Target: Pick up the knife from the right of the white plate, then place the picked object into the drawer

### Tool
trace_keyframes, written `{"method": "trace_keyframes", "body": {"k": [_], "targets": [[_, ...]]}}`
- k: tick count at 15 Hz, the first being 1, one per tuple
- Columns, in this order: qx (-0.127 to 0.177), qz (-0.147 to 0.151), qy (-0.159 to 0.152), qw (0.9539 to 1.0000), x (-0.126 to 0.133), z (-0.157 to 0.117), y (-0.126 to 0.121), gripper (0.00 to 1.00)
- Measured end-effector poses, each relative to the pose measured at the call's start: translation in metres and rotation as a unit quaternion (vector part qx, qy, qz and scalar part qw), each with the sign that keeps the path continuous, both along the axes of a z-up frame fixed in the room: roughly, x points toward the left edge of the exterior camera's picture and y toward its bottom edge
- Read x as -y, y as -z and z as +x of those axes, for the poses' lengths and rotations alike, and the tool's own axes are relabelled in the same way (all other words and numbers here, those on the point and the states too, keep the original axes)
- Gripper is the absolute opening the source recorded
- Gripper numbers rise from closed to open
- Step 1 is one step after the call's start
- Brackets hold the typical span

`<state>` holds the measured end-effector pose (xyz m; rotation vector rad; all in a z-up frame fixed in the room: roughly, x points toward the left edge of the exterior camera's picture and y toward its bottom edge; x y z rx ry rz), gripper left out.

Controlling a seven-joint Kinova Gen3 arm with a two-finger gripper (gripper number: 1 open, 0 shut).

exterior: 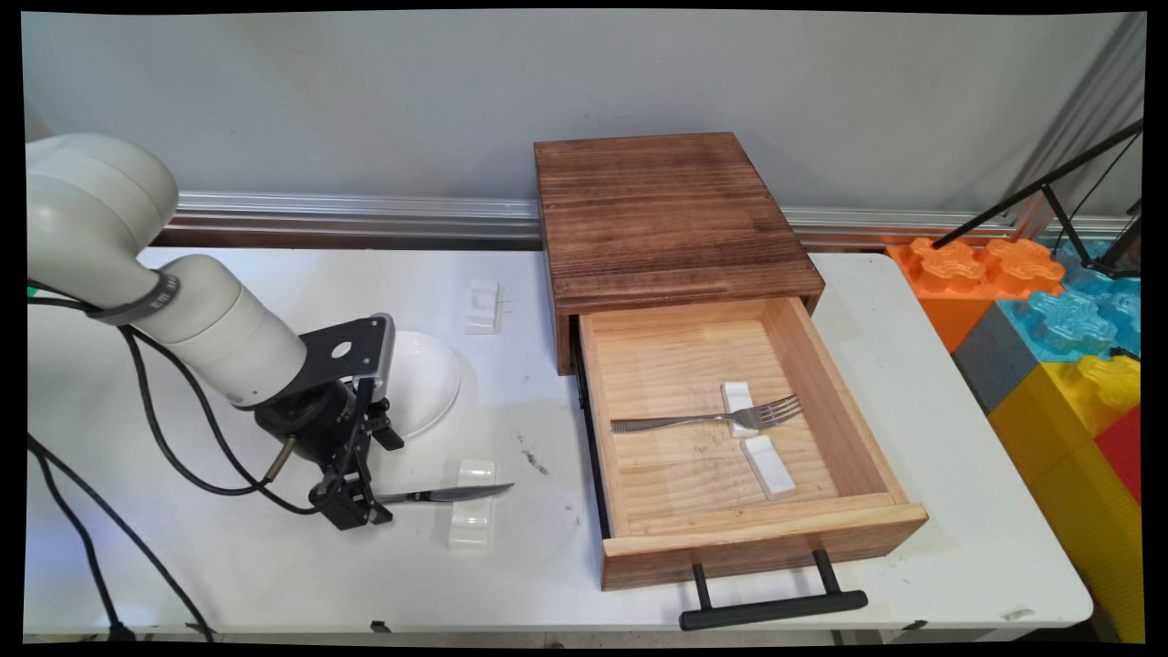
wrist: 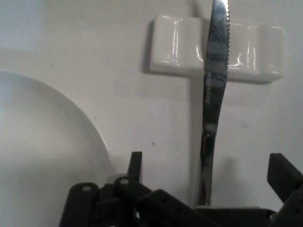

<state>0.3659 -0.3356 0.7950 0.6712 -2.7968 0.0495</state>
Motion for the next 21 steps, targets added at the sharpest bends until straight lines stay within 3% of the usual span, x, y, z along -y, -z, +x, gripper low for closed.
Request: {"method": "trace_keyframes", "body": {"k": [13,14,21], "targets": [[-0.002,0.001,-0.007,1.0,0.001,-0.001,0.013,1.0],[-0.002,0.001,-0.006,1.0,0.001,-0.001,0.014,0.0],[0.001,0.003,0.005,1.0,0.0,0.001,0.018,0.0]]}}
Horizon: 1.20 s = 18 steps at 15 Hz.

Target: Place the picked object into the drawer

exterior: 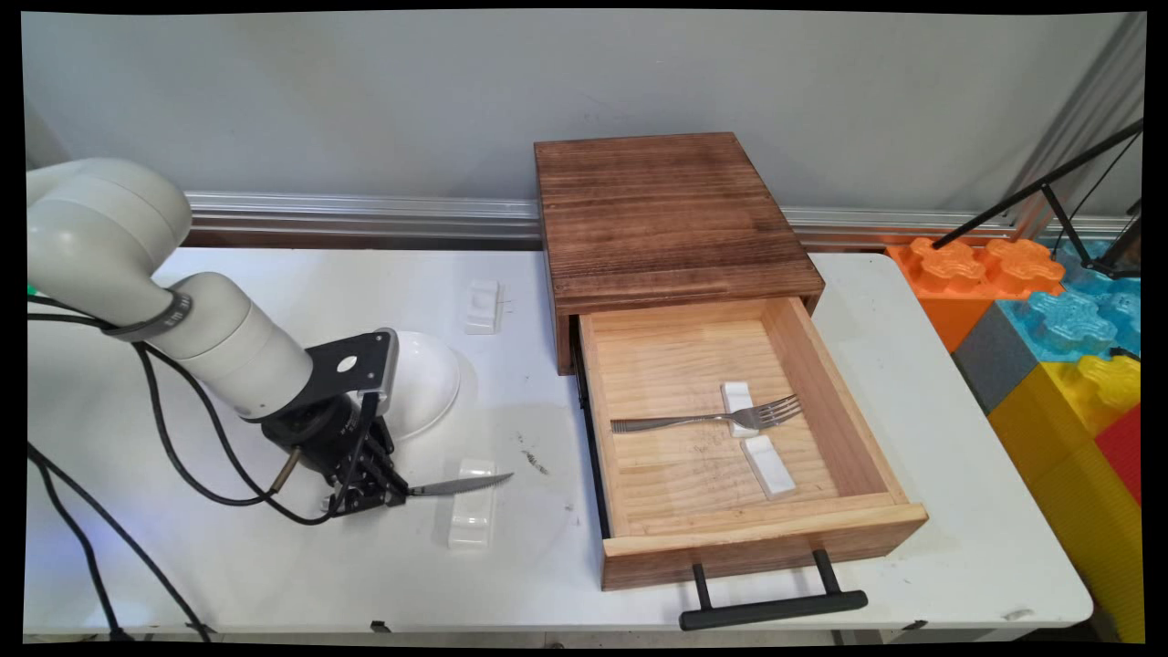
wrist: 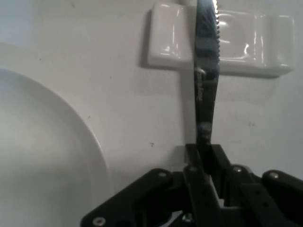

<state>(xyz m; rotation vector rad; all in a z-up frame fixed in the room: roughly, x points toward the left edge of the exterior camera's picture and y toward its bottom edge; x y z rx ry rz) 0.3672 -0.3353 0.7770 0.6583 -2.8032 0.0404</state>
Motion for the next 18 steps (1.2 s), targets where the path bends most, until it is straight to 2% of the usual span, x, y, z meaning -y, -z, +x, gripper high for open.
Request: {"method": "trace_keyframes", "body": {"k": [10,14,18], "targets": [[-0.007,-0.002,0.008,0.9999,0.002,-0.001,-0.006,0.0],[-0.013,-0.003,0.01,0.9999,0.006,-0.001,-0.025,0.0],[-0.013,0.0,0.007,0.9999,0.011,-0.002,-0.055,0.0]]}}
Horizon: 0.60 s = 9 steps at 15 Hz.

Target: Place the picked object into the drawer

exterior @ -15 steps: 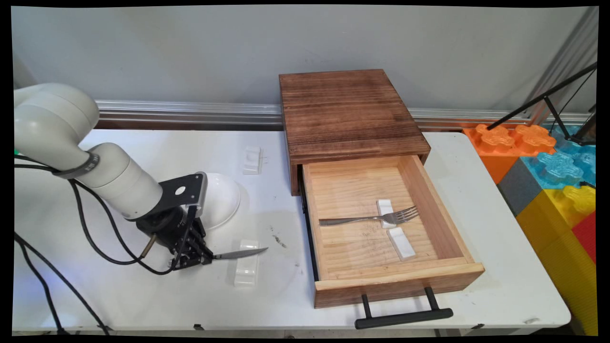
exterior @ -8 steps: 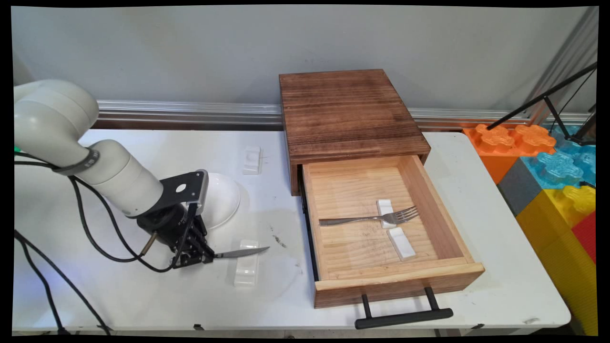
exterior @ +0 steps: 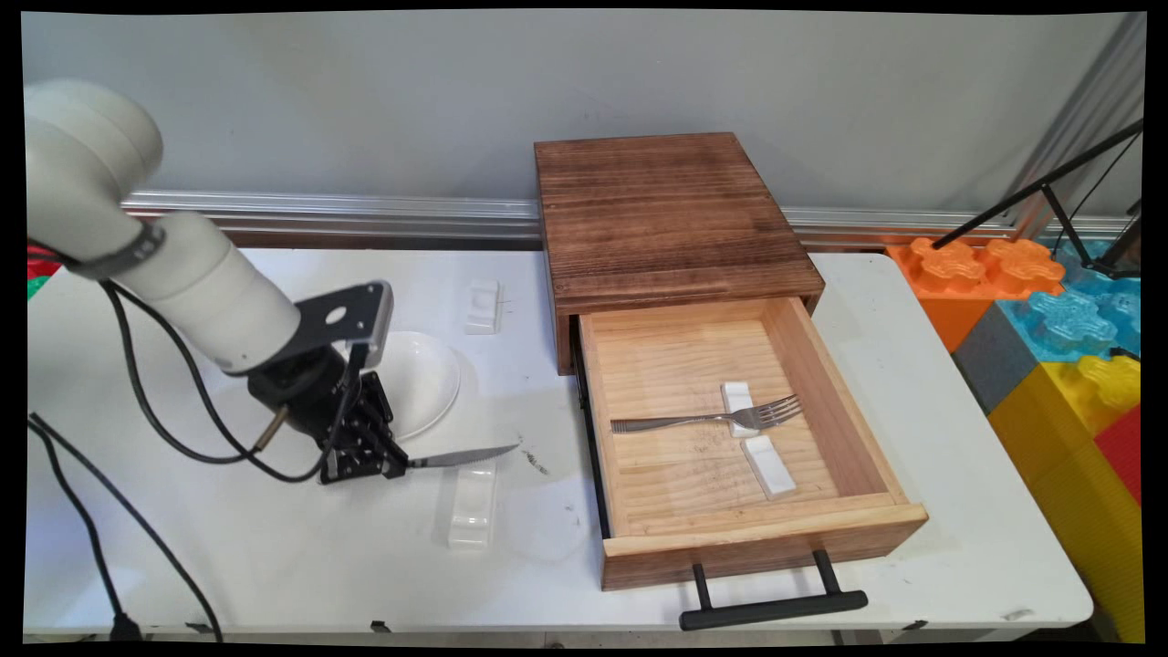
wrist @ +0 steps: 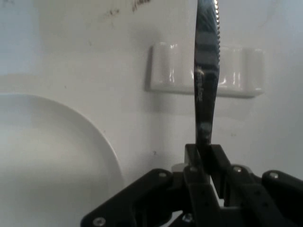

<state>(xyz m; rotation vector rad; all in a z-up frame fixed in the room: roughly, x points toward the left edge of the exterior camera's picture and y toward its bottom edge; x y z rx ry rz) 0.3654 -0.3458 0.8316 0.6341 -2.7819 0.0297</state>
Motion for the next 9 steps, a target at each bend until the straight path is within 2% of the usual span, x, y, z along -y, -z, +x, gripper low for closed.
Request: {"method": "trace_keyframes", "body": {"k": [9], "targets": [[-0.005,0.018,-0.022,0.9996,0.006,-0.019,-0.077,0.0]]}}
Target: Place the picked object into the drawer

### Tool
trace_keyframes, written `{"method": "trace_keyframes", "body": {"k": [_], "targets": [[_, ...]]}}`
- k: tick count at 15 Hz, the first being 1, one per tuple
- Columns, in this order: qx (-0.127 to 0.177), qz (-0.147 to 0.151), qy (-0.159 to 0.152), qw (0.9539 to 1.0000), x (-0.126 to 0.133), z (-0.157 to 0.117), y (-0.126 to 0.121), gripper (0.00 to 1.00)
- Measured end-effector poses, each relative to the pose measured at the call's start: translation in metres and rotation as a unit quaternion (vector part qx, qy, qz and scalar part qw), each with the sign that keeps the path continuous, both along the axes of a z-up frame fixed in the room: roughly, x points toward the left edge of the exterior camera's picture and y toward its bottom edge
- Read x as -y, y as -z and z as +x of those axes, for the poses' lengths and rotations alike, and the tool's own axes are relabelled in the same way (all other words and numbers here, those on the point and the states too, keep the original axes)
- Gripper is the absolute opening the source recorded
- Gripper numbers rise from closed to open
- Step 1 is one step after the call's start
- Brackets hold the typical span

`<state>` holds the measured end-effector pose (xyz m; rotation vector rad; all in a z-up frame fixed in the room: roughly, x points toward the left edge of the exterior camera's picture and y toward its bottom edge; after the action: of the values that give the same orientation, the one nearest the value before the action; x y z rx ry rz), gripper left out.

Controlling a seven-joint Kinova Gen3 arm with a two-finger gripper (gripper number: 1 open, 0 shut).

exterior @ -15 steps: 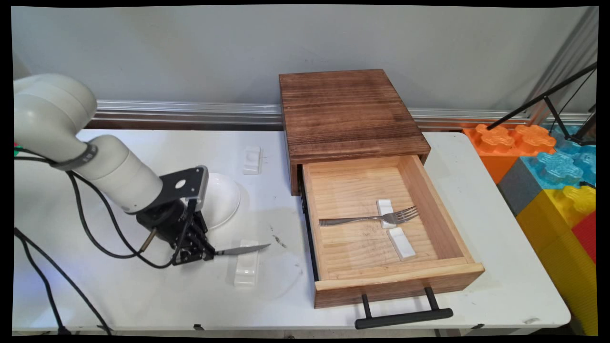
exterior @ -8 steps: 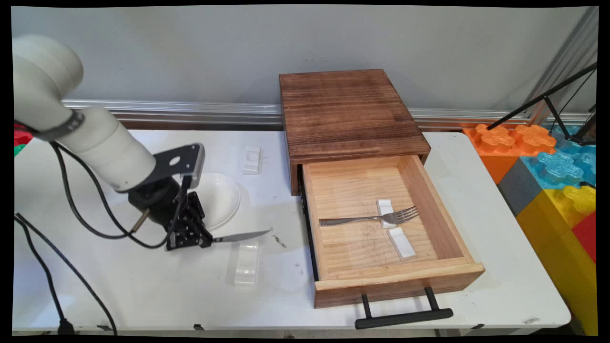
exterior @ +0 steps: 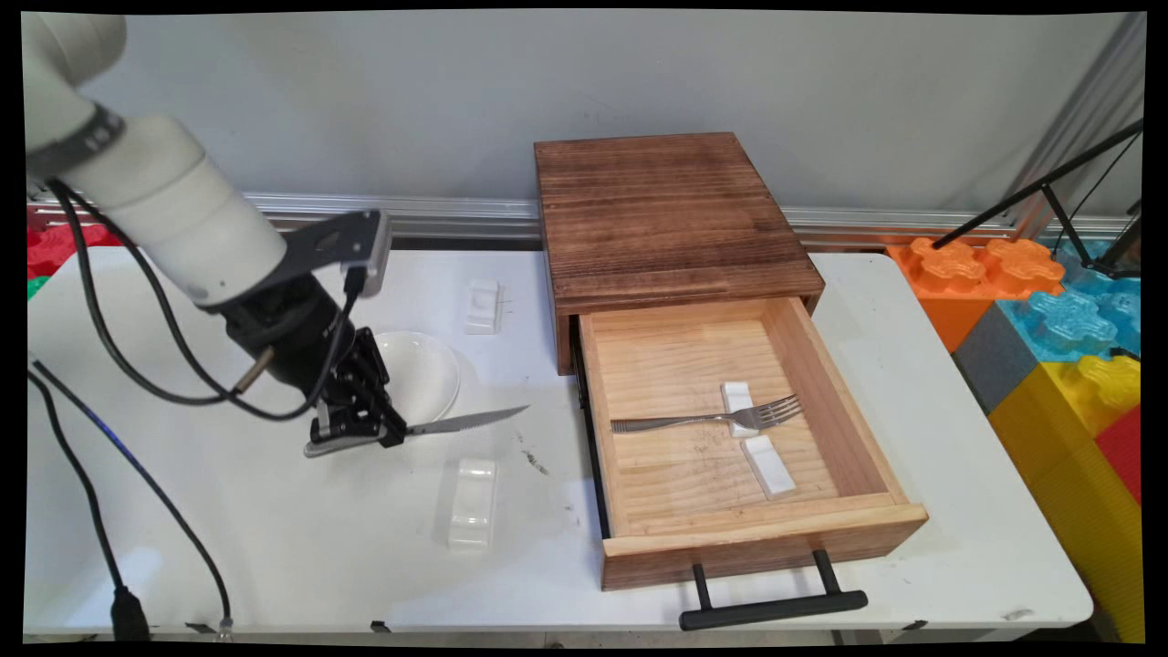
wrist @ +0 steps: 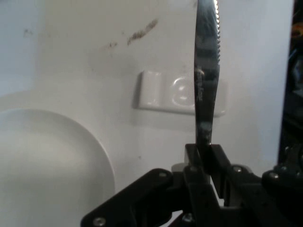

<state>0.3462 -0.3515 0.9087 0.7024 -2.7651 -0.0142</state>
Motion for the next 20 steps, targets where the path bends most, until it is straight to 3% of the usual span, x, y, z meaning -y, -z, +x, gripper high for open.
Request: {"method": "trace_keyframes", "body": {"k": [10,20], "targets": [[-0.031,0.021,-0.007,0.9993,0.011,-0.041,-0.054,0.0],[-0.079,0.013,0.01,0.9967,0.054,-0.126,-0.054,0.0]]}}
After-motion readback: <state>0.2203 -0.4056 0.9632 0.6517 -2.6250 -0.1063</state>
